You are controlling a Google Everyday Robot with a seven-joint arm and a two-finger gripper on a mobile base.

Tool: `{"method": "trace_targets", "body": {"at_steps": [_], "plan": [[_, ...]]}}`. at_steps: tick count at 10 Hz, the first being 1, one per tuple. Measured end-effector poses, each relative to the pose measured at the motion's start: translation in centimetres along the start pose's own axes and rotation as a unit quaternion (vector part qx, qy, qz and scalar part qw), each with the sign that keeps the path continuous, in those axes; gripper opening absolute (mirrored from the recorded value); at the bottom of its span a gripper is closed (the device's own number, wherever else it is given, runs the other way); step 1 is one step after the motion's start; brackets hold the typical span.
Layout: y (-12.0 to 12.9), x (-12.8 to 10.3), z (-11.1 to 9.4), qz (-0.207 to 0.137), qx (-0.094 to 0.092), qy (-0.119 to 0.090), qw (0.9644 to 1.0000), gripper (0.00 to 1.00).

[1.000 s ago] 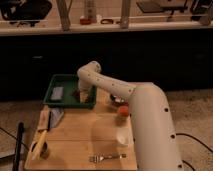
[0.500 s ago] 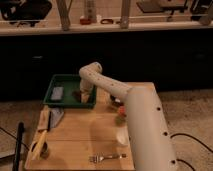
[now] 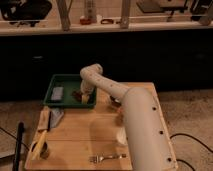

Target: Place grapes in table surface

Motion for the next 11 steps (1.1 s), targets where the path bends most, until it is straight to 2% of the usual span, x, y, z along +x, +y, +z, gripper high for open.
{"method": "trace_targets", "body": {"at_steps": [4,9,11], "plan": [[0.1,-0.2,-0.3,-0.003,-0.001,0.001,1.0,0.01],[0.1,-0.1,-0.5,-0.005,0.001,0.002,1.0,0.0],[0.1,-0.4,-2.4,-0.019,0.023,-0.007,0.9995,0.0]]}}
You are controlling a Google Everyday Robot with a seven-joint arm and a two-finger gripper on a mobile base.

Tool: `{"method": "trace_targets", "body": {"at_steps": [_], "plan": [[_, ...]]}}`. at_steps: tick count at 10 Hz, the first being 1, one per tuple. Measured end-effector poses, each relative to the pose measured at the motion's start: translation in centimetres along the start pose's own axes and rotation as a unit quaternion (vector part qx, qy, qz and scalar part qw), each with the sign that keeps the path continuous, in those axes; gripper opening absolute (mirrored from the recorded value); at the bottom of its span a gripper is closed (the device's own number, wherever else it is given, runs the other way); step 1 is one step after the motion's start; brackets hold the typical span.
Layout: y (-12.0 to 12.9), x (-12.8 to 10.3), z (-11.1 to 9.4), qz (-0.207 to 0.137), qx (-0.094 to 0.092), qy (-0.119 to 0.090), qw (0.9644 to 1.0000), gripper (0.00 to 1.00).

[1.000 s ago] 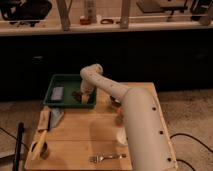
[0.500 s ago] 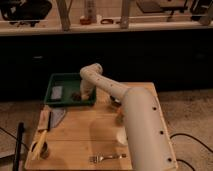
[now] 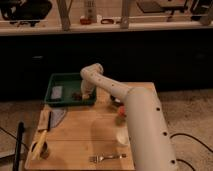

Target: Place grapes in table surface

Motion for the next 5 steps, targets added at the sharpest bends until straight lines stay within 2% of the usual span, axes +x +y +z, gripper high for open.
{"method": "trace_targets", "body": {"at_steps": [2,3,5], "plan": [[-0.1,-1.6,-3.2,-0.016,0.019,-0.014,0.9996,0.0],[-0.3,-2.4,-5.4,-0.025,0.032,-0.023,0.9989,0.0],[-0.5,-3.3,-8.3,-0.04,0.056,-0.041,0.9968,0.0]]}}
